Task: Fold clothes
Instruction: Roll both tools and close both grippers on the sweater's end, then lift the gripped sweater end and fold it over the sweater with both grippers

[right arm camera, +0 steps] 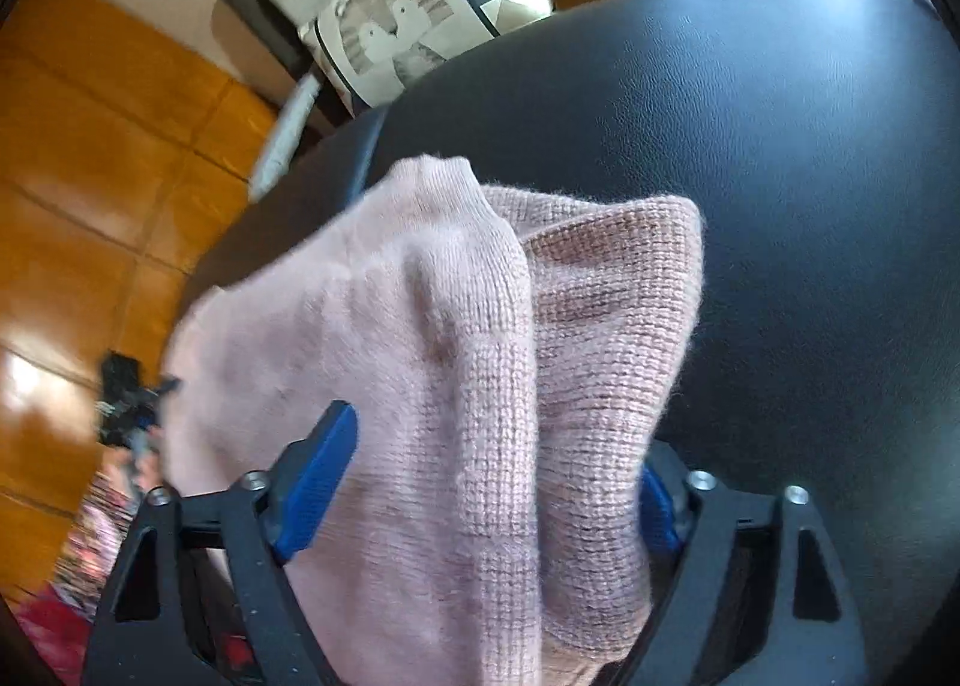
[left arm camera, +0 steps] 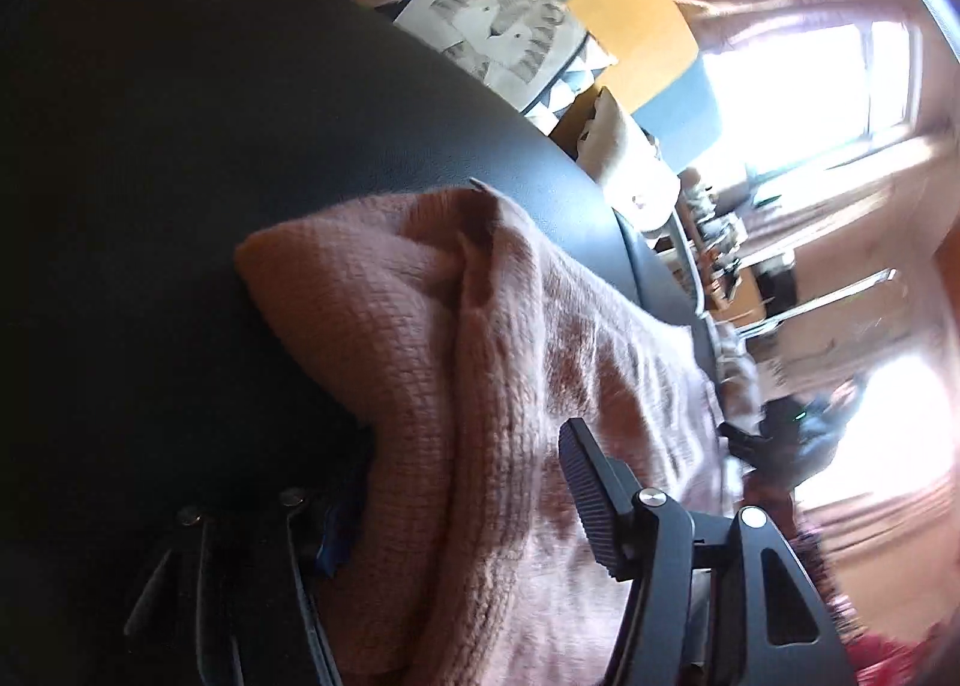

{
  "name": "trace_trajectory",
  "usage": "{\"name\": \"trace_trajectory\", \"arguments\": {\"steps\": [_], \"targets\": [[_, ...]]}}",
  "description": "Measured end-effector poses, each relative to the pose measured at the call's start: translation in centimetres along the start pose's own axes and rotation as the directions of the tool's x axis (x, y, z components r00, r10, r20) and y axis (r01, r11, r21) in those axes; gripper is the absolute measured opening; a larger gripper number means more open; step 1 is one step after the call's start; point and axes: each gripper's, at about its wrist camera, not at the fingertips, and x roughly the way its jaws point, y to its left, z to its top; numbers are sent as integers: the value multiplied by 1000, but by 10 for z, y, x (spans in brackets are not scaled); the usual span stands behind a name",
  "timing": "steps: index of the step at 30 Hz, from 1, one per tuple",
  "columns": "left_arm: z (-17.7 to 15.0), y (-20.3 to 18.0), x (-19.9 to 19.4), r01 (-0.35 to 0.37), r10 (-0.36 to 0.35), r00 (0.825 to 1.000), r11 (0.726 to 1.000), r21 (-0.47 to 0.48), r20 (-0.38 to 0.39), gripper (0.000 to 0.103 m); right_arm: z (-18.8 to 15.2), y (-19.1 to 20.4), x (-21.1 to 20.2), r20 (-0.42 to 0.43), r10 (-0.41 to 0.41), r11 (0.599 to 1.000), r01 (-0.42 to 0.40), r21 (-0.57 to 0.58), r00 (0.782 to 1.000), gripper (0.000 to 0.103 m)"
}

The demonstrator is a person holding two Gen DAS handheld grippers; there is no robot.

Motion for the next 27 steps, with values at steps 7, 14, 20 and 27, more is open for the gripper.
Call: {"name": "trace_trajectory", "arguments": {"steps": [7, 14, 20, 27], "targets": [[-2, 4, -3, -64, 71, 995, 992, -104, 69, 29, -4, 7, -2, 30, -36, 998, 35, 50, 999, 26], [-13, -37, -25, -110, 105, 981, 994, 22, 163, 17, -9, 19, -26, 143, -25, 993, 8, 122, 989, 22], [-15, -67, -53, -38, 24, 968, 998, 50, 252, 16, -9, 22, -41, 221, 69, 966, -121, 228, 973, 20], [-24, -85, -81, 37, -57, 950, 997, 71, 306, 16, 2, 60, -61, 272, 147, 964, -200, 178, 951, 19]]}}
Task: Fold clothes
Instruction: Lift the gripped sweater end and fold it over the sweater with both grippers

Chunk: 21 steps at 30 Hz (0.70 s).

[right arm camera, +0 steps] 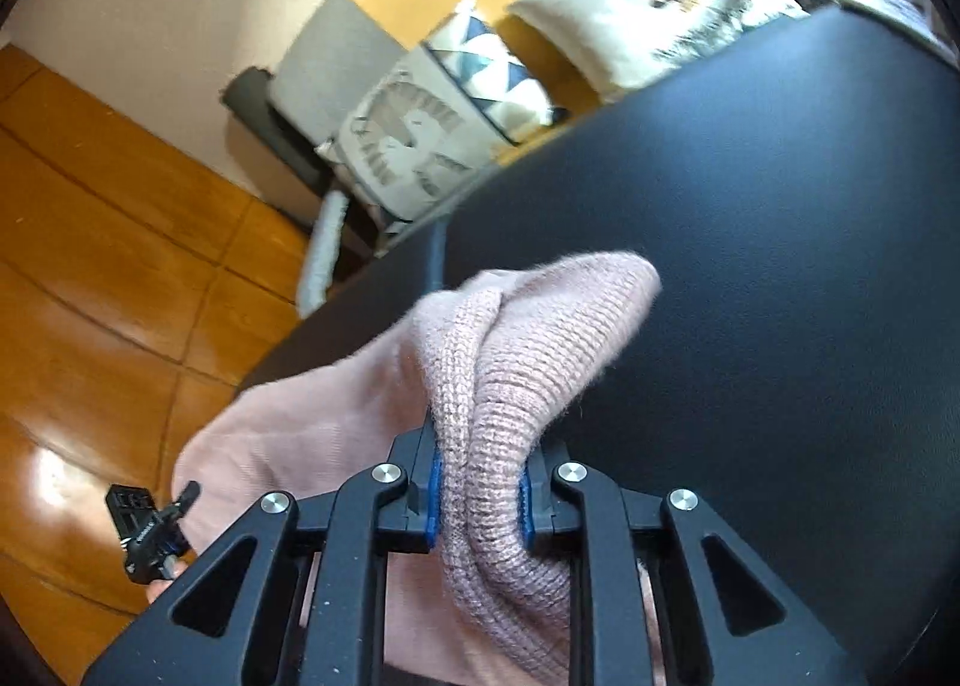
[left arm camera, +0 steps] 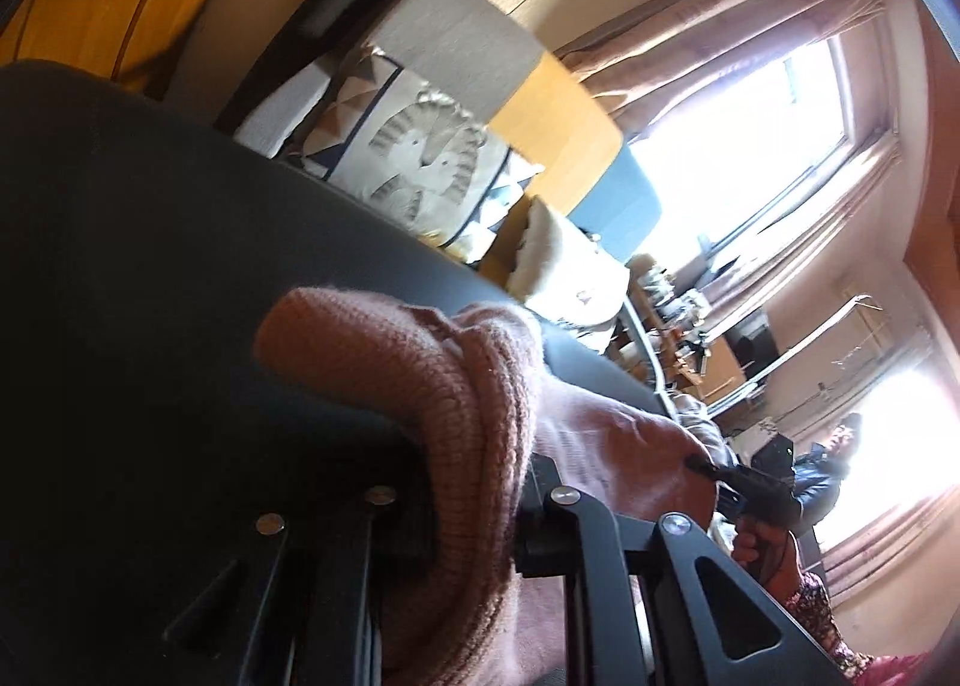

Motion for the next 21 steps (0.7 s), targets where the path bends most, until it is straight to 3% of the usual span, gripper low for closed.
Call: {"name": "trace_trajectory", "arguments": {"steps": [11, 17, 21], "targets": [[3, 2, -54, 61, -60, 993, 998, -14, 99, 16, -1, 85, -1, -26, 97, 989, -99, -106, 995, 19], [3, 29, -112, 7, 0, 983, 999, -39, 183, 16, -9, 160, 50, -108, 147, 971, -164, -175, 983, 19], [1, 54, -158, -74, 87, 963, 995, -62, 254, 16, -24, 225, 108, -185, 178, 949, -218, -227, 967, 19]]}}
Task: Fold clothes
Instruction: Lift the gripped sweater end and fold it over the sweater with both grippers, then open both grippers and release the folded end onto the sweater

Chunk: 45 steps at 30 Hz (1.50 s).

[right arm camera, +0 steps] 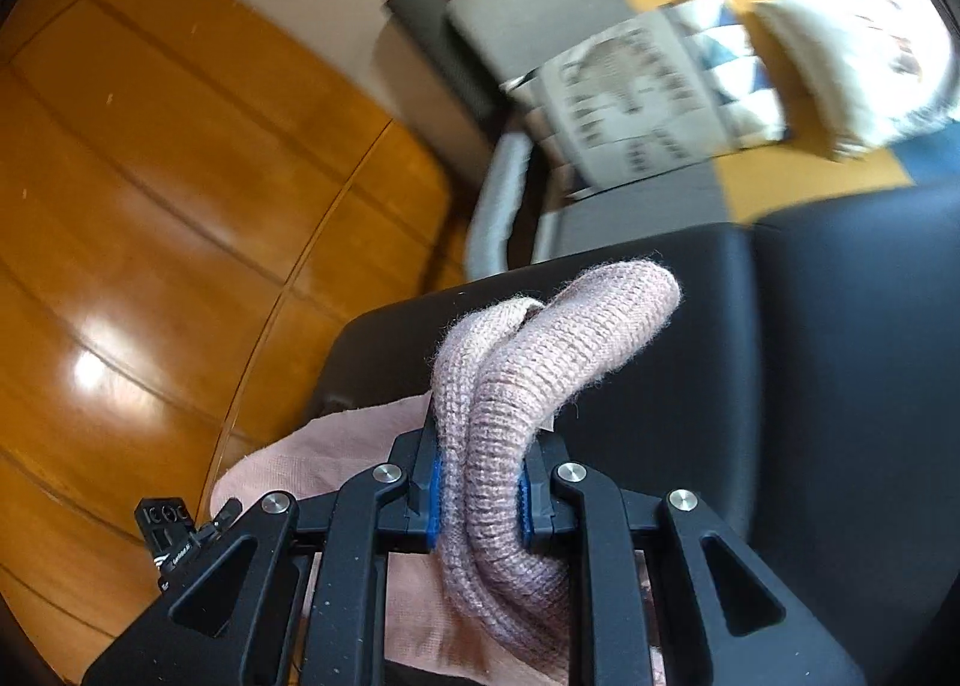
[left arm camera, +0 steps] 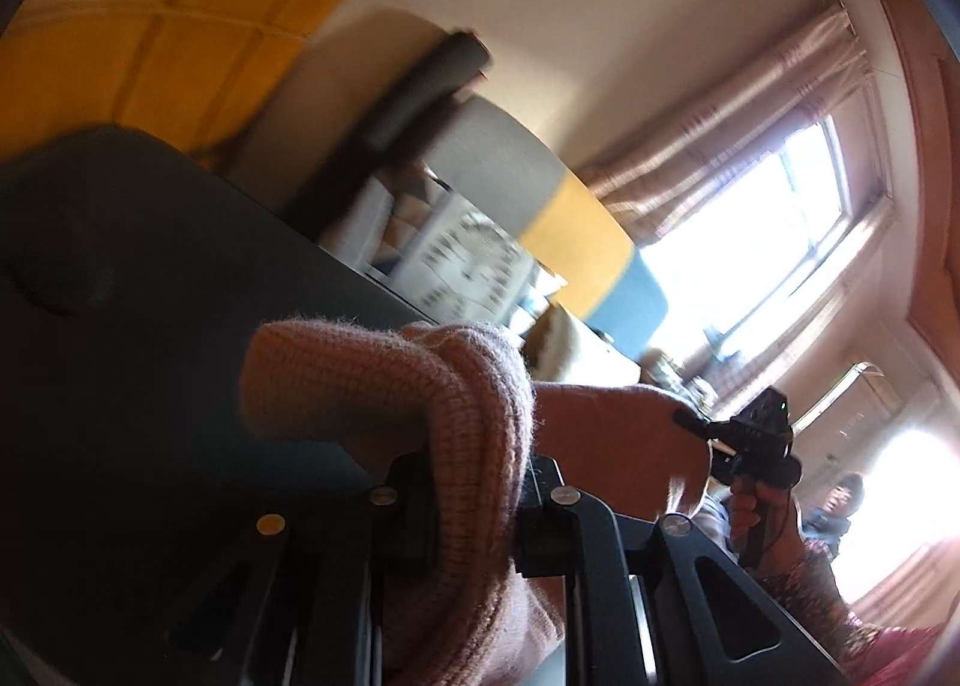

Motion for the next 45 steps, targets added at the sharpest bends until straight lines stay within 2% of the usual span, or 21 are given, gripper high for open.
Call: {"name": "trace_trajectory", "arguments": {"steps": [3, 6, 9, 12, 16, 18, 23, 28, 30, 32, 33, 35, 39, 41, 43, 45], "targets": [[8, 28, -30, -61, 62, 996, 998, -30, 61, 16, 12, 37, 61, -59, 39, 999, -41, -36, 997, 19], [14, 59, -57, -119, 128, 985, 989, -83, 119, 16, 22, 67, 119, -118, 63, 996, -70, -52, 991, 19], [19, 86, -83, -178, 196, 963, 978, -111, 186, 16, 31, 98, 179, -170, 75, 993, -90, -78, 983, 19], [19, 110, -103, -246, 273, 929, 960, -133, 251, 16, 40, 128, 237, -209, 74, 987, -102, -128, 975, 19], [16, 151, -113, -343, 385, 878, 920, -188, 285, 16, 45, 160, 312, -255, 15, 973, -73, -219, 967, 19], [14, 181, -112, -366, 428, 861, 896, -251, 274, 16, 47, 164, 342, -267, -16, 968, -52, -245, 964, 19], [1, 244, -106, -371, 479, 846, 845, -386, 235, 17, 51, 156, 401, -272, -138, 948, 47, -314, 952, 19], [-19, 278, -98, -395, 509, 840, 810, -434, 187, 18, 51, 122, 426, -280, -224, 942, 134, -308, 933, 23], [-23, 283, -96, -402, 516, 838, 804, -437, 179, 23, 49, 110, 434, -284, -257, 939, 169, -300, 924, 33], [-26, 287, -93, -405, 519, 838, 800, -443, 171, 25, 45, 99, 440, -295, -263, 941, 178, -287, 918, 37], [-26, 290, -92, -402, 517, 840, 797, -449, 166, 27, 44, 95, 442, -298, -261, 943, 177, -281, 918, 44], [-27, 294, -93, -388, 506, 847, 796, -466, 160, 28, 45, 90, 442, -298, -256, 946, 176, -271, 920, 50], [-34, 294, -101, -353, 486, 858, 792, -498, 166, 28, 54, 87, 424, -241, -265, 944, 200, -263, 934, 50], [-36, 291, -106, -369, 509, 843, 781, -503, 173, 28, 60, 91, 409, -171, -291, 930, 235, -284, 941, 50], [-39, 281, -114, -410, 556, 810, 765, -496, 187, 28, 60, 103, 395, -90, -339, 890, 288, -354, 936, 50], [-38, 268, -122, -450, 598, 768, 758, -472, 229, 27, 49, 119, 386, -47, -312, 861, 261, -436, 949, 50]]}}
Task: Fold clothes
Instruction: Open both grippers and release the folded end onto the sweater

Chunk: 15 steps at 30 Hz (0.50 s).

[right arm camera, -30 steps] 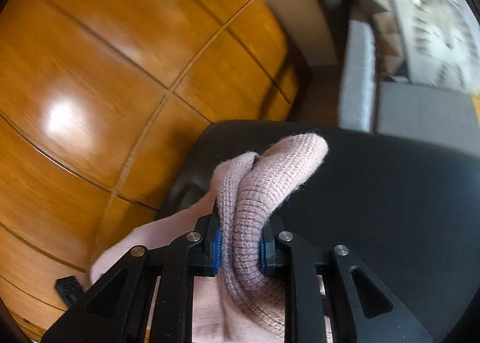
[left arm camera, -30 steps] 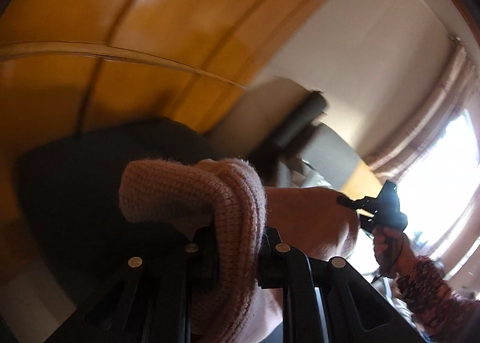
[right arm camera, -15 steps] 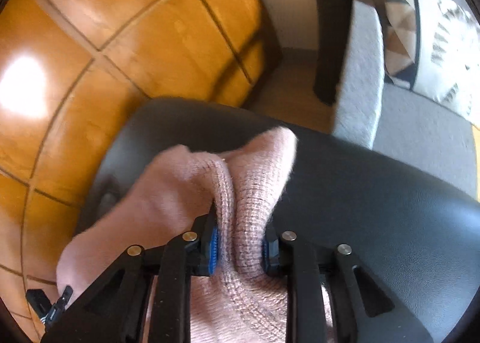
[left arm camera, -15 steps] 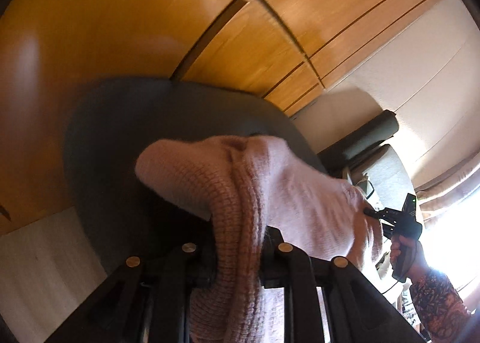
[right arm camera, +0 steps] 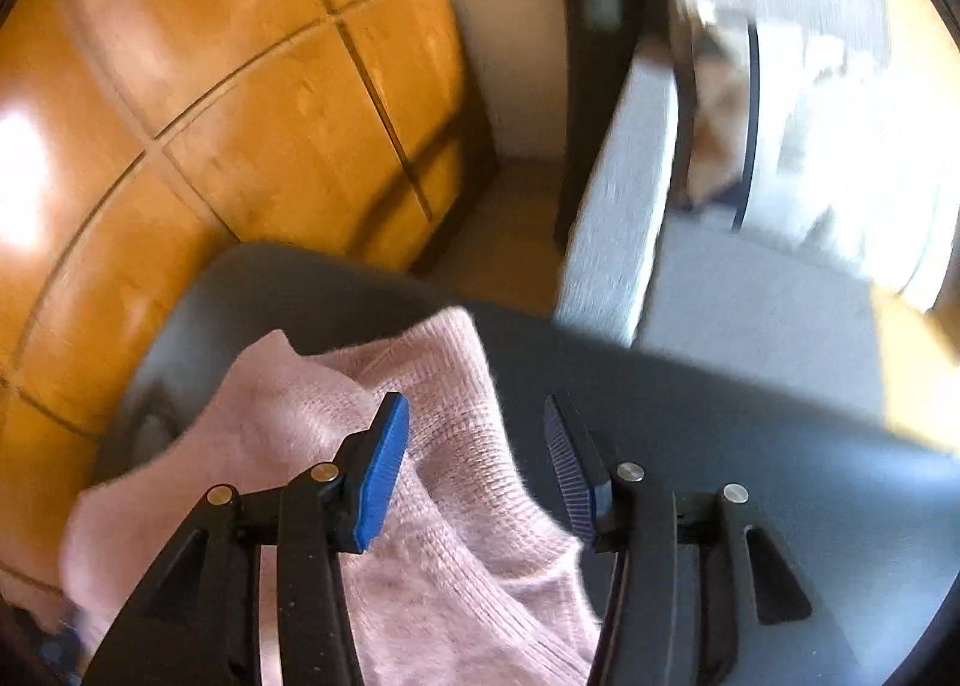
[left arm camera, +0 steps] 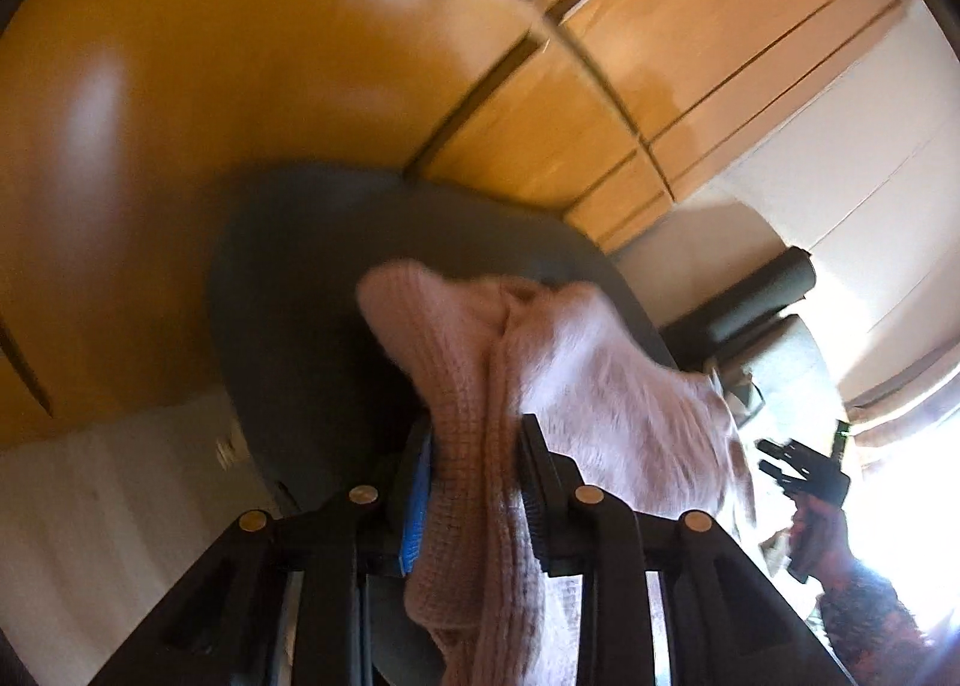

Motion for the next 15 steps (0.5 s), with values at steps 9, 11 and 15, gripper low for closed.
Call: {"name": "trace_trajectory", "arguments": {"steps": [9, 11, 15], "targets": [[-5, -86, 30, -8, -6, 999, 952, 305, 43, 24, -63, 95, 33, -85, -4, 934, -27, -357, 996, 50], [-13, -95, 54, -38, 42, 999, 932, 360, -2, 24, -75, 101, 40, -83, -52, 916, 14, -401, 995, 52], [-36, -93, 87, -104, 136, 990, 895, 434, -43, 24, -91, 103, 45, -87, -98, 896, 50, -441, 991, 52]]}}
